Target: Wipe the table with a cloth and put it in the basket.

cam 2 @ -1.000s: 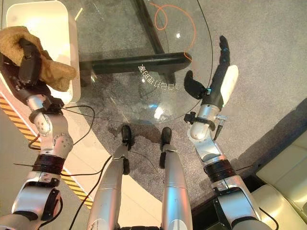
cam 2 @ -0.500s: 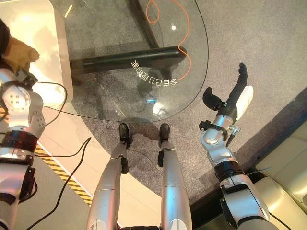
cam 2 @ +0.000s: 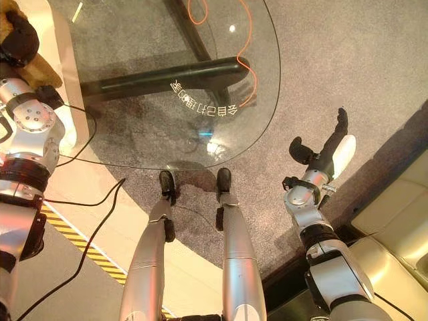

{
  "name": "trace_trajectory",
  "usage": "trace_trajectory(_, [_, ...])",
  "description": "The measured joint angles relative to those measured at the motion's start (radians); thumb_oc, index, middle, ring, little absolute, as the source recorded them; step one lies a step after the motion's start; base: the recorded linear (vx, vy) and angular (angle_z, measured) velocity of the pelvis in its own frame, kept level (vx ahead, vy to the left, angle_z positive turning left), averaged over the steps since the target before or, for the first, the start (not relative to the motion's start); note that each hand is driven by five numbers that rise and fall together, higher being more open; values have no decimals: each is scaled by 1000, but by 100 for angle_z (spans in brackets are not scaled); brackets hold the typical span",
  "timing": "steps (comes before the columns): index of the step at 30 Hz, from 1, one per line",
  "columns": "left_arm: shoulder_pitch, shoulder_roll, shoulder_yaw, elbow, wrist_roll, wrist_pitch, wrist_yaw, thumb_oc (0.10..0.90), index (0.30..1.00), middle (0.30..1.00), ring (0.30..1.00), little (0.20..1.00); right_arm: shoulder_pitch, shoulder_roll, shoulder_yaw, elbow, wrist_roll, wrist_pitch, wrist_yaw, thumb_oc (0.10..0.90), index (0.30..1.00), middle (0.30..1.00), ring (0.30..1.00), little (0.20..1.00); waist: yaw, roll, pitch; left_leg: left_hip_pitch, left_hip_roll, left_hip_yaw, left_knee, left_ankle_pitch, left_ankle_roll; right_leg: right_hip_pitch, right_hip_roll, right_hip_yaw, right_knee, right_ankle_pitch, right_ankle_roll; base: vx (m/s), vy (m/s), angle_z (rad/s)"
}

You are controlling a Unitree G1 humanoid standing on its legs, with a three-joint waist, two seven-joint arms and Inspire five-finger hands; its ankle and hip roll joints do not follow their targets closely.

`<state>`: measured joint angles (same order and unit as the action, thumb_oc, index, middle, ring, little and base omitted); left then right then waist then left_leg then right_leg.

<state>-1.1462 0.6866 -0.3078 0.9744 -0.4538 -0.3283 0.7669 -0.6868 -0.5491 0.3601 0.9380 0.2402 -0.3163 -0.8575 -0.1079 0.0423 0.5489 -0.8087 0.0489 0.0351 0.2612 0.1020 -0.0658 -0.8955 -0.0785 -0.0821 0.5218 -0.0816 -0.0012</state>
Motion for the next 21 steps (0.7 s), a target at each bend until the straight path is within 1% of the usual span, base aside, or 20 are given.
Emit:
trace_trajectory(7, [-5,2,-2,36,0,48,0,100,300,300,300,200,-2,14,0,68,7,-7,21,800,900,900,900,900,-1,-15,-1,-1,1,0,2,0,0,0,1,0,0,1,-1,0,0,0])
trace_trajectory(12, [-5,7,-6,51,0,103,0,100,300,300,300,200,-3,18,0,67,7,-9,22,800,900,900,900,900,1,-19,-1,-5,1,-3,3,0,0,-2,2,-3,-1,1,-1,0,0,0])
trace_trajectory(15, [-7,11,-6,72,0,122,0,100,300,300,300,200,-6,19,0,67,7,-14,22,800,900,900,900,900,-1,-19,-1,-16,2,-12,7,0,0,-5,1,-17,-3,1,-1,-5,-8,5])
trace_trajectory(21, [-4,11,-5,111,0,163,0,100,300,300,300,200,-10,37,-1,63,7,-20,22,800,900,900,900,900,5,-28,0,-19,1,-14,9,0,0,-7,1,-18,-2,2,-1,0,0,0])
